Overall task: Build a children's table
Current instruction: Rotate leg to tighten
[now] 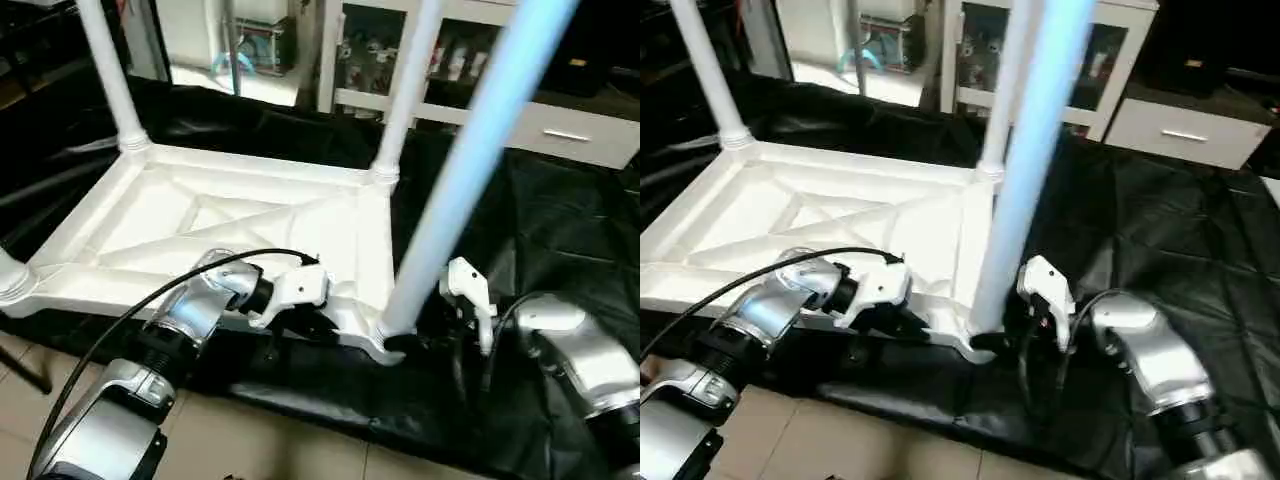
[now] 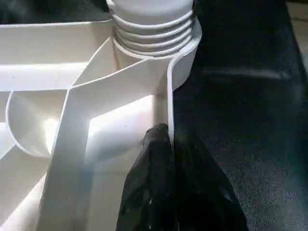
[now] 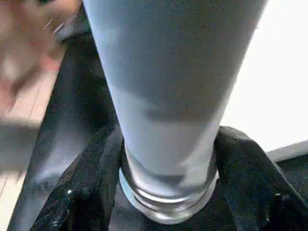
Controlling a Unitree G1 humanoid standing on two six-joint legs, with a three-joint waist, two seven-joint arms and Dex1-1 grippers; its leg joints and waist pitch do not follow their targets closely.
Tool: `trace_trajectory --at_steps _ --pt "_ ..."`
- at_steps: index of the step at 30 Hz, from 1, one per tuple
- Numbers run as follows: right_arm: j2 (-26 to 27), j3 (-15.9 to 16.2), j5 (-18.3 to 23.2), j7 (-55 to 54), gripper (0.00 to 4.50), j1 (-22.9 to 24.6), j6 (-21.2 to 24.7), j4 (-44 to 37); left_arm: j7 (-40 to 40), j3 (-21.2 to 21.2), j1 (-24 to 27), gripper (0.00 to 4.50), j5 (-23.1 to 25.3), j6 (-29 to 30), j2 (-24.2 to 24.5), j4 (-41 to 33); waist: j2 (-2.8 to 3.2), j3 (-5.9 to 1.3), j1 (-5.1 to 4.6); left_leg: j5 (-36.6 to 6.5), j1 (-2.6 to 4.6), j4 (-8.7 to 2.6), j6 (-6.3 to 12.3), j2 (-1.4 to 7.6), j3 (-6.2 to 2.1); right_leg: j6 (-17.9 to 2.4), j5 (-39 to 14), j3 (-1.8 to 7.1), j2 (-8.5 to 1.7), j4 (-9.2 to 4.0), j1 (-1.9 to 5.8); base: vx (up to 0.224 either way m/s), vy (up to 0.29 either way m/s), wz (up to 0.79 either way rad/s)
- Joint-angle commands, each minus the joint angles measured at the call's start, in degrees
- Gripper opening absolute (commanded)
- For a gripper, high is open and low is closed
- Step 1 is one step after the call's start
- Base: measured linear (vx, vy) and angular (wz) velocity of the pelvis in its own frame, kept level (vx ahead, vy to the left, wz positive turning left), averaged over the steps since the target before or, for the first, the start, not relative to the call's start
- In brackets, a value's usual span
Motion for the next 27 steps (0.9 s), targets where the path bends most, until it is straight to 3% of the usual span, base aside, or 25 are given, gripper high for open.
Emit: trace_trajectory --at_steps 1,3,7,9,10,13,14,17,20,26,27 --pt "3.43 -2.29 0.92 -9.76 2.56 -0.28 2.86 2.38 1.09 -2.06 0.13 0.00 -0.85 1.32 -4.19 0.30 0.08 -2.71 -0.09 -18.74 0.11 -4.56 0.36 1.14 -0.86 -10.87 -21.96 1.63 -2.72 -4.02 2.59 0.000 0.000 0.00" --pt "7.33 -3.94 0.47 -17.23 2.54 0.16 4.64 3.27 5.52 -1.11 -1.40 0.00 -0.33 3.07 -6.36 2.23 0.41 -2.56 -0.97 -20.88 0.19 -4.81 -0.83 1.00 -1.31 -8.31 -26.42 1.44 -2.57 -4.75 2.23 0.000 0.000 0.00" --pt "12.28 -5.04 -2.31 -27.48 2.54 0.05 5.88 4.61 10.22 -0.40 -3.60 0.00 0.28 4.81 -9.19 4.92 0.42 -2.47 -2.24 -23.80 0.13 -4.82 -1.43 0.67 -1.78 -6.47 -30.48 1.01 -2.50 -5.50 1.94 0.000 0.000 0.00" --pt "15.78 -6.19 -4.94 -35.31 2.54 -1.39 5.85 6.85 15.79 0.05 -5.77 0.00 1.89 5.71 -11.43 7.75 0.81 -2.58 -2.88 -24.79 -0.05 -4.77 -1.01 0.49 -2.15 -5.63 -31.98 0.84 -2.61 -5.78 1.89 0.000 0.000 0.00" --pt "18.84 -7.95 -5.90 -42.27 2.54 -3.00 6.38 9.17 21.20 0.65 -7.62 0.00 2.96 6.28 -13.51 10.19 0.94 -2.72 -2.98 -24.55 0.18 -4.67 -1.29 0.41 -2.16 -5.68 -31.77 0.79 -2.50 -5.87 1.72 0.000 0.000 0.00" --pt "22.75 -10.13 -6.82 -51.27 2.54 -5.31 6.49 12.25 27.11 1.40 -10.03 0.00 3.94 6.72 -16.32 13.51 0.92 -2.87 -3.23 -24.52 0.54 -4.57 -1.62 0.25 -2.26 -6.08 -30.53 0.51 -2.44 -6.18 1.63 0.000 0.000 0.00" --pt "24.41 -10.63 -7.17 -54.63 2.54 -6.88 6.37 14.03 29.58 1.69 -11.25 0.00 4.31 6.13 -17.78 15.32 1.00 -2.88 -3.25 -23.64 0.21 -4.70 -1.17 0.26 -2.21 -6.43 -28.86 0.61 -2.35 -6.06 1.84 0.000 0.000 0.00" --pt "25.93 -10.48 -8.00 -56.61 2.53 -9.20 5.03 15.99 31.73 0.98 -12.70 0.00 5.79 3.72 -18.80 17.69 1.07 -3.01 -3.17 -23.59 0.39 -4.77 -1.08 0.38 -2.03 -7.66 -25.05 0.80 -2.26 -5.79 1.80 0.000 0.000 0.00" --pt "27.03 -11.38 -7.71 -56.76 2.53 -10.71 2.94 16.73 31.84 0.40 -13.60 0.00 6.76 1.26 -18.86 19.33 0.86 -3.20 -3.04 -21.95 0.13 -4.82 -0.51 0.45 -1.84 -9.03 -20.77 1.12 -2.33 -5.28 2.13 0.000 0.000 0.00" --pt "25.49 -10.32 -7.78 -52.80 2.53 -9.88 -0.23 13.77 31.26 -0.05 -14.51 0.00 7.78 -2.19 -18.33 22.25 0.77 -3.41 -2.64 -18.22 0.19 -4.60 0.64 0.58 -1.39 -11.06 -16.02 1.41 -2.36 -4.65 2.39 0.000 0.000 0.00" --pt "24.70 -10.44 -7.50 -52.08 2.88 -8.93 -0.72 11.81 31.22 -0.01 -14.69 0.00 7.97 -2.78 -18.41 22.81 0.63 -3.42 -2.56 -17.53 0.13 -4.55 0.93 0.59 -1.27 -11.32 -15.14 1.48 -2.35 -4.58 2.42 0.000 0.000 0.00"
